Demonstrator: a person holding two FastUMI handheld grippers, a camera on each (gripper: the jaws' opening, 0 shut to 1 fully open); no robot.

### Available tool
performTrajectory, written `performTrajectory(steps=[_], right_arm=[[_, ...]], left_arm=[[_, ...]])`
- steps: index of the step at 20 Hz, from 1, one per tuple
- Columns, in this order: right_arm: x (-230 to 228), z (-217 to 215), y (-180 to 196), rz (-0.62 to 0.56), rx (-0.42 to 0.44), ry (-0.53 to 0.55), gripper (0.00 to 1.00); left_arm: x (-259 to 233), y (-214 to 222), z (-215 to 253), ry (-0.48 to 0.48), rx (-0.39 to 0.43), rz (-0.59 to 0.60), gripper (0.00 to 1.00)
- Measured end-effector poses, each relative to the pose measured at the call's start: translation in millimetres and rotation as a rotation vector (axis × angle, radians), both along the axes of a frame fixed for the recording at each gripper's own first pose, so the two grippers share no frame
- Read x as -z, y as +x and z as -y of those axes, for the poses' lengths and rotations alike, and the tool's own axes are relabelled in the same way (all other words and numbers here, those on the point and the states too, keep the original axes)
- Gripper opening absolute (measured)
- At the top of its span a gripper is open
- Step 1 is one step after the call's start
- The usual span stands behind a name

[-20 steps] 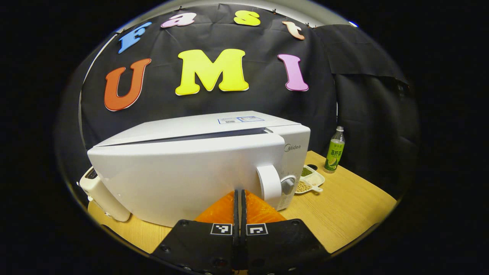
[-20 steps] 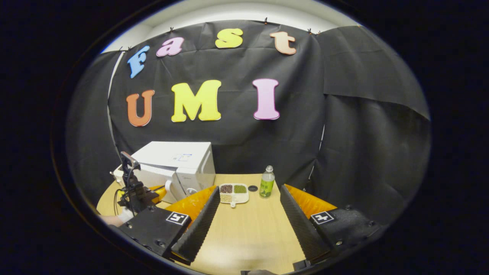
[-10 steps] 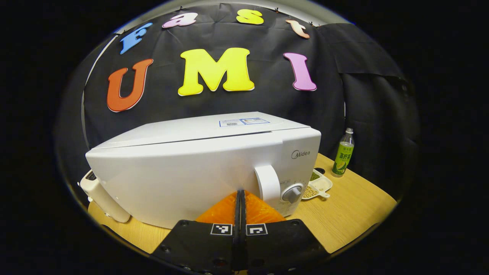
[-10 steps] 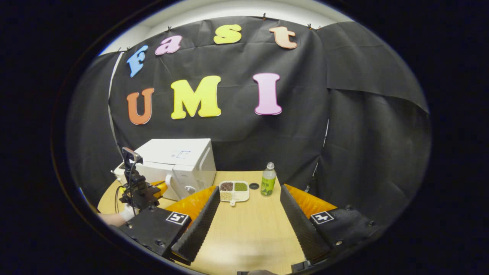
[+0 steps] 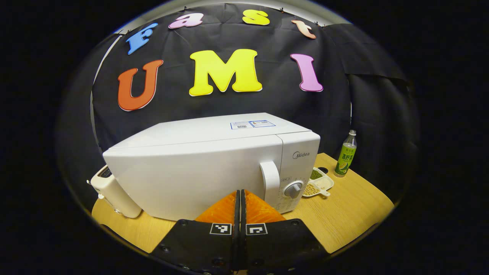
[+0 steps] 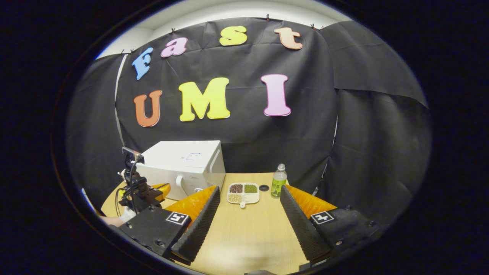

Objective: Open the microwave oven with the left hand, put the food in, and close the microwave oven.

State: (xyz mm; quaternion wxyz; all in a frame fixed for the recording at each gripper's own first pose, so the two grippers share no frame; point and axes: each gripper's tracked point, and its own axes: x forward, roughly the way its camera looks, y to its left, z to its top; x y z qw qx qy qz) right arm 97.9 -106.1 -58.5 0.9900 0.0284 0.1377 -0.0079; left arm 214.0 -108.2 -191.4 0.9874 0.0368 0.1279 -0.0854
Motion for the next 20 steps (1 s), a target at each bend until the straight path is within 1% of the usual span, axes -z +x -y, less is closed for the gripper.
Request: performTrajectory(steps=[1, 2, 3, 4, 5, 6, 7, 8, 9, 10, 12, 17, 18, 20], right_arm=[[1, -5, -1, 0.003, -0.004, 0.004, 1.00], [1, -10, -1, 0.008, -0.009, 0.007, 0.92], [1, -15, -2, 0.014, -0.013, 0.006, 1.00], [1, -19, -3, 0.019, -0.014, -0.001, 0.92], [2, -24, -4, 0.025, -0.018, -0.007, 0.92], [1, -31, -7, 0.032, -0.023, -0.011, 0.92], [-1, -36, -10, 0.038, -0.026, -0.014, 1.00], [-3, -42, -13, 0.047, -0.027, -0.015, 0.92], [-6, -46, -16, 0.059, -0.027, -0.018, 0.92], [-9, -51, -19, 0.070, -0.023, -0.025, 1.00], [-13, -61, -28, 0.093, -0.018, -0.038, 1.00], [-25, -90, -49, 0.144, -0.009, -0.041, 1.00], [-26, -96, -54, 0.154, -0.009, -0.041, 0.92], [-31, -107, -62, 0.174, -0.003, -0.038, 0.92]], left_arm=[[-7, -9, -3, 0.005, 0.000, 0.007, 0.00], [-14, -20, -5, 0.010, 0.001, 0.017, 0.00], [-22, -33, -11, 0.006, -0.014, 0.031, 0.00], [-28, -41, -10, 0.001, -0.001, 0.036, 0.32], [-35, -51, -12, 0.013, 0.003, 0.047, 0.64], [-47, -62, -19, 0.034, -0.011, 0.067, 0.96], [-57, -72, -24, 0.050, -0.012, 0.083, 0.96], [-65, -83, -26, 0.053, -0.005, 0.094, 0.96], [-75, -95, -30, 0.051, -0.007, 0.105, 0.96], [-87, -107, -37, 0.048, -0.015, 0.123, 0.96], [-113, -129, -52, 0.032, -0.044, 0.160, 0.96], [-171, -178, -80, 0.030, -0.041, 0.240, 0.96], [-179, -188, -88, 0.013, -0.056, 0.245, 0.96], [-192, -207, -96, -0.048, -0.065, 0.246, 0.96]])
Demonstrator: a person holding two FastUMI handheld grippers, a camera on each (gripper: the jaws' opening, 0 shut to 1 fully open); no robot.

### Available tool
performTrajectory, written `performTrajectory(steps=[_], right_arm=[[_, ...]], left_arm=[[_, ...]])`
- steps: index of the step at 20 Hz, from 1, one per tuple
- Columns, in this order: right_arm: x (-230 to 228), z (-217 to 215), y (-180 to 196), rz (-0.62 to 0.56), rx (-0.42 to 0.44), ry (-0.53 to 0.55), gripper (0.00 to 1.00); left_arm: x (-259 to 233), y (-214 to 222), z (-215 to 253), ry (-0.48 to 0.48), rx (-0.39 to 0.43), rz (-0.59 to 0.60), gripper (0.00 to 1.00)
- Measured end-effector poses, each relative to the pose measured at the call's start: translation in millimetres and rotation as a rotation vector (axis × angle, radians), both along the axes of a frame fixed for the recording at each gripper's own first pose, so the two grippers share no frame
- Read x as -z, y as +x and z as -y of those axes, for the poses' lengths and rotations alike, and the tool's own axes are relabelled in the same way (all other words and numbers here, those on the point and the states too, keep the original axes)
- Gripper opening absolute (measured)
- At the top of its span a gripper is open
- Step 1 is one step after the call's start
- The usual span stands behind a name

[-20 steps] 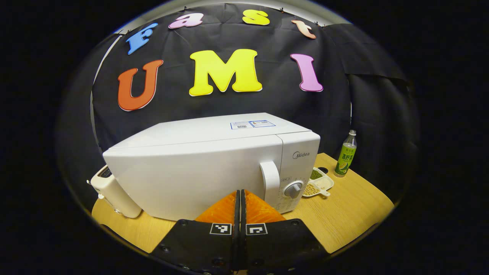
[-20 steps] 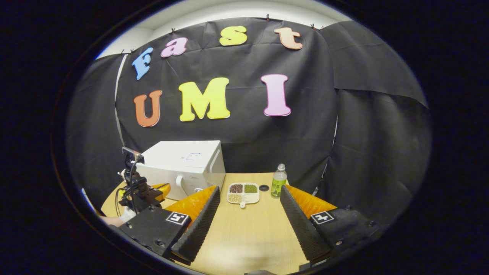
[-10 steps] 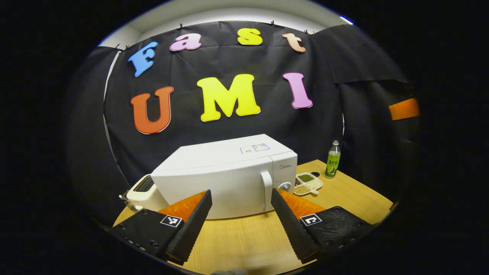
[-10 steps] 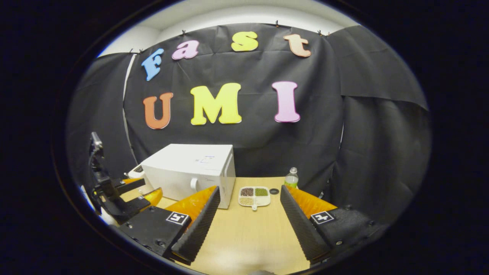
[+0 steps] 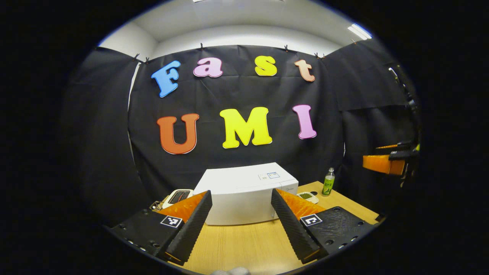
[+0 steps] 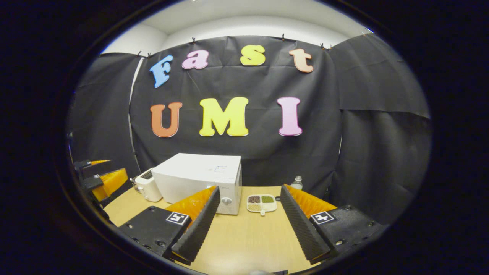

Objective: Open the microwave oven with the left hand, put the food in, and close the microwave oven.

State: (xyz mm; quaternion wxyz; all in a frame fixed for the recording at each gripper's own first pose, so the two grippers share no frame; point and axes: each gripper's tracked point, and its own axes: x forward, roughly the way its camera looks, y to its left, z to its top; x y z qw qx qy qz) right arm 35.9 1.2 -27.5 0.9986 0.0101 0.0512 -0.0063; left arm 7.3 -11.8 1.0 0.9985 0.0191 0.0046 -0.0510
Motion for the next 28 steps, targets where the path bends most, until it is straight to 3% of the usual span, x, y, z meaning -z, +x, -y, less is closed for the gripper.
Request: performTrajectory(steps=[13, 27, 28], right_arm=[[-35, -46, -21, 0.076, -0.018, -0.014, 0.92], [-48, -44, -25, 0.095, 0.012, -0.006, 0.92], [-49, -43, -26, 0.099, 0.012, -0.003, 1.00]], left_arm=[[-28, -30, -75, -0.040, -0.125, 0.043, 0.96], [-31, -23, -78, -0.050, -0.106, 0.054, 0.96], [-32, -23, -78, -0.051, -0.106, 0.056, 0.96]])
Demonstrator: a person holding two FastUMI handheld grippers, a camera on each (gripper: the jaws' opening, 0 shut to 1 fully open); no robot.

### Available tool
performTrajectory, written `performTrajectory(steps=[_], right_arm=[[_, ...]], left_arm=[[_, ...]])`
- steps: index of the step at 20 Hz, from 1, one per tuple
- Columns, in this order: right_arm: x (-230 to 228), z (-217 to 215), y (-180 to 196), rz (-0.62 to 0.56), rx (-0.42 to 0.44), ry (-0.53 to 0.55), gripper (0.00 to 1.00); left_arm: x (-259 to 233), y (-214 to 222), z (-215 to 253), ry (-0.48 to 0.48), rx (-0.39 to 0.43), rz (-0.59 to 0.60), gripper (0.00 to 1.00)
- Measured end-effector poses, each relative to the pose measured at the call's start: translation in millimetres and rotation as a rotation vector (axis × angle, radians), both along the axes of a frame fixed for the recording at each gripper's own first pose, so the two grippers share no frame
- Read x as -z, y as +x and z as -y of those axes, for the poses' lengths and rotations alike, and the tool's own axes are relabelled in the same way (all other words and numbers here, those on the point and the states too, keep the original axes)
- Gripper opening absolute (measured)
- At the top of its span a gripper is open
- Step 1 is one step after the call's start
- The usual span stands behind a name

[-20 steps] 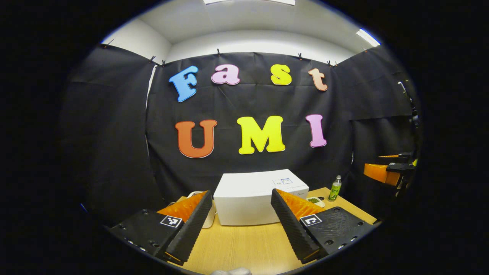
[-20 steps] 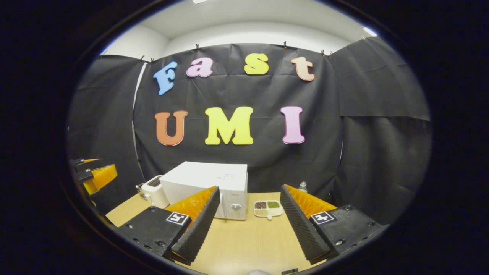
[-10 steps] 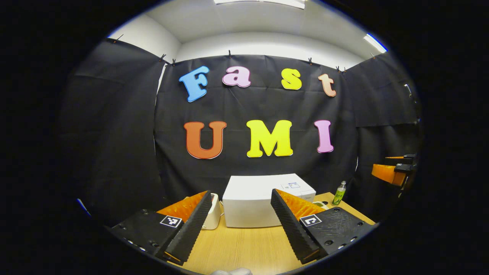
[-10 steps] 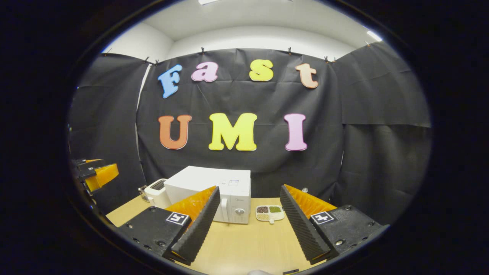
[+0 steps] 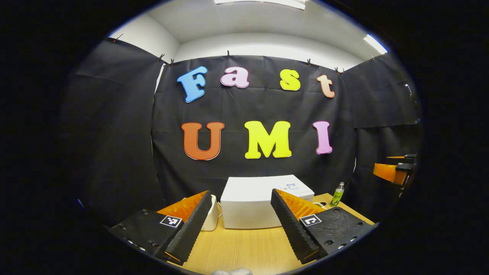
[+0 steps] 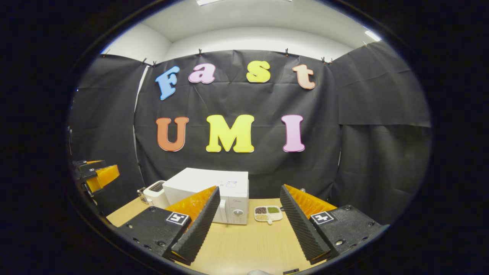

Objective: Open the microwave oven with the left hand, put the food in, and close the microwave oven.

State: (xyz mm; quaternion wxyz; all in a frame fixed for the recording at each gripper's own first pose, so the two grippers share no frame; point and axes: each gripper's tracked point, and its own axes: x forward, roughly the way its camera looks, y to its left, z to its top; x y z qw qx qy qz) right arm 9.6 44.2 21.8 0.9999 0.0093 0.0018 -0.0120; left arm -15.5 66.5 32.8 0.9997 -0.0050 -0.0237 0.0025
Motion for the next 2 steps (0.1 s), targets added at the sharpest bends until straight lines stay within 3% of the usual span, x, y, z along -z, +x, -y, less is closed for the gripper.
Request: performTrajectory(steps=[1, 2], right_arm=[[0.1, 0.8, -0.3, 0.000, 0.002, 0.001, 0.92], [-1.5, 0.9, -0.8, 0.003, 0.001, 0.001, 0.92]], left_arm=[[-1.3, -0.2, 0.3, 0.001, 0.001, 0.000, 0.96], [-0.7, -0.6, -0.1, 0.002, -0.001, 0.001, 0.96]])
